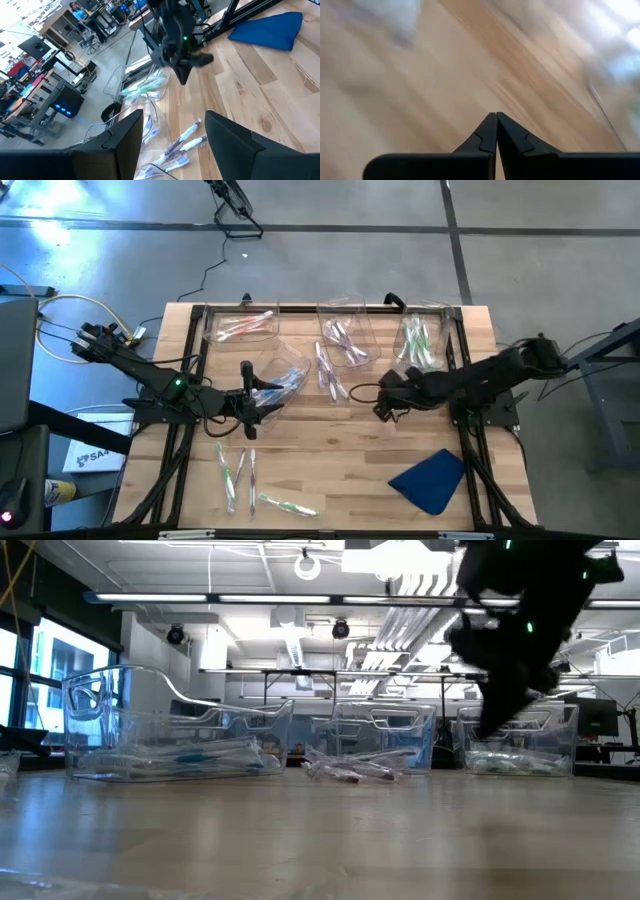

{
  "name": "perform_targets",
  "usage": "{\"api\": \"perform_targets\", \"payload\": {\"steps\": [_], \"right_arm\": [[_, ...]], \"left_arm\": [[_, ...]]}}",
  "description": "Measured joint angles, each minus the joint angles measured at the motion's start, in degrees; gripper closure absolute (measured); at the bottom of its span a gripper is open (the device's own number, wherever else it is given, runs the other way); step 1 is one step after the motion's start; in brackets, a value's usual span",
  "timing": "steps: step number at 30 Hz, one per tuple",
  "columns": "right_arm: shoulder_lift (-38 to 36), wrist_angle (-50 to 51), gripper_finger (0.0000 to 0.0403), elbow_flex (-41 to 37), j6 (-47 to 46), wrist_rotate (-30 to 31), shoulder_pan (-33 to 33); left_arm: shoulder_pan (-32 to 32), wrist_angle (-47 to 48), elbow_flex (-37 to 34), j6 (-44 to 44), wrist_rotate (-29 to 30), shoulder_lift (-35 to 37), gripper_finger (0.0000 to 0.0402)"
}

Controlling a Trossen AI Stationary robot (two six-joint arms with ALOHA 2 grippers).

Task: Pick & Place Toothbrushes
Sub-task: Adjust the top center transparent bins from the table

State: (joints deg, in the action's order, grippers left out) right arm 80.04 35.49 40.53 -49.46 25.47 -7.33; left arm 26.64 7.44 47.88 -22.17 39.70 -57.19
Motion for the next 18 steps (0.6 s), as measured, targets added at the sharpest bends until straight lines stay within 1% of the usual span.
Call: {"api": "perform_targets", "payload": {"steps": [5, 8, 10, 12, 14, 18], "right_arm": [[-5.39, -13.16, 0.0399, 0.0, 11.19, 2.65, -1.39], [-6.26, -18.9, 0.0399, 0.02, 17.06, 0.45, 0.35], [-5.41, -21.55, 0.0399, 0.02, 19.66, -2.55, 2.4], [-3.62, -23.57, 0.0399, 0.02, 21.18, -4.01, 4.43], [-1.89, -25.55, 0.0399, 0.02, 21.99, -3.83, 6.07], [0.5, -30.69, 0.0399, 0.02, 24.2, -1.11, 8.49]], "left_arm": [[0.02, -0.09, 0.0, 0.0, 0.0, 0.0, 0.0195], [0.02, -0.07, 0.0, 0.22, -0.04, 0.0, 0.0195], [0.02, -0.04, 0.0, 0.5, -0.08, 0.0, 0.0195], [0.02, 0.0, 0.0, 1.06, -0.11, 0.0, 0.0195], [0.02, -0.02, 0.0, 1.27, -0.11, 0.0, 0.0195], [0.02, -0.02, 0.0, 1.27, -0.09, 0.0, 0.0195]]}}
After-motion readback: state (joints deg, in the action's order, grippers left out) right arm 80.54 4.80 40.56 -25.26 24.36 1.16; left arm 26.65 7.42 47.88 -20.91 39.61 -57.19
